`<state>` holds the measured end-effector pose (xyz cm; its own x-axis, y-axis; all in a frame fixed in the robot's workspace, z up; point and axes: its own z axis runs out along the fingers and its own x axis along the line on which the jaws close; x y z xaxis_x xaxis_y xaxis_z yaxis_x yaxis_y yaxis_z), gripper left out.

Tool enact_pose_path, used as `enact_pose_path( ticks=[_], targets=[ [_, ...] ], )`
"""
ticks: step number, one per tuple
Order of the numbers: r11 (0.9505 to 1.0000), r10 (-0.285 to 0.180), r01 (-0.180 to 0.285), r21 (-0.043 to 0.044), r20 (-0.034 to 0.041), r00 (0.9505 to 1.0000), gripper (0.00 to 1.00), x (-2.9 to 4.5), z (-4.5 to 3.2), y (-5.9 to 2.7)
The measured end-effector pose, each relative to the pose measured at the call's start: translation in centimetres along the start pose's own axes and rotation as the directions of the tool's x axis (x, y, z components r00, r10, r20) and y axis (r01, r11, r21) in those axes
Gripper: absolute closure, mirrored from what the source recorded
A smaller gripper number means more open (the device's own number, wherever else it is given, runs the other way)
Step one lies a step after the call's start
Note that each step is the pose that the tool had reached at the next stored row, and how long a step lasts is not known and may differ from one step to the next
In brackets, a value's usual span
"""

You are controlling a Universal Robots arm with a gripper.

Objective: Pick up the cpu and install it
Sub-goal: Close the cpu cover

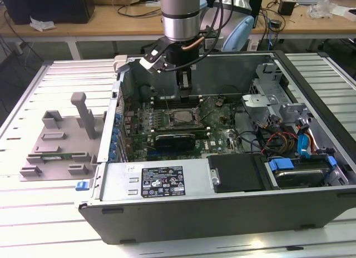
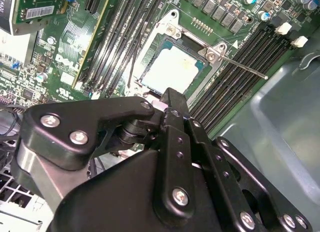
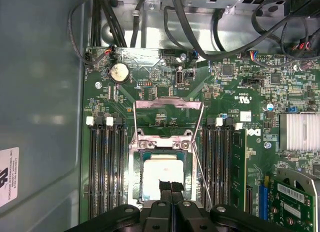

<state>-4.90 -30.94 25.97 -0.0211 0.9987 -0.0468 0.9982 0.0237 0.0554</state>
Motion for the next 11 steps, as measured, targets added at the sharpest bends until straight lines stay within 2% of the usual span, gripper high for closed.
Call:
enact_pose_path(
  ticks=[11],
  targets=[
    [1.0000,0.000,0.000,0.0001,0.0000,1.0000,0.89,0.00,-0.02,0.00]
  ],
)
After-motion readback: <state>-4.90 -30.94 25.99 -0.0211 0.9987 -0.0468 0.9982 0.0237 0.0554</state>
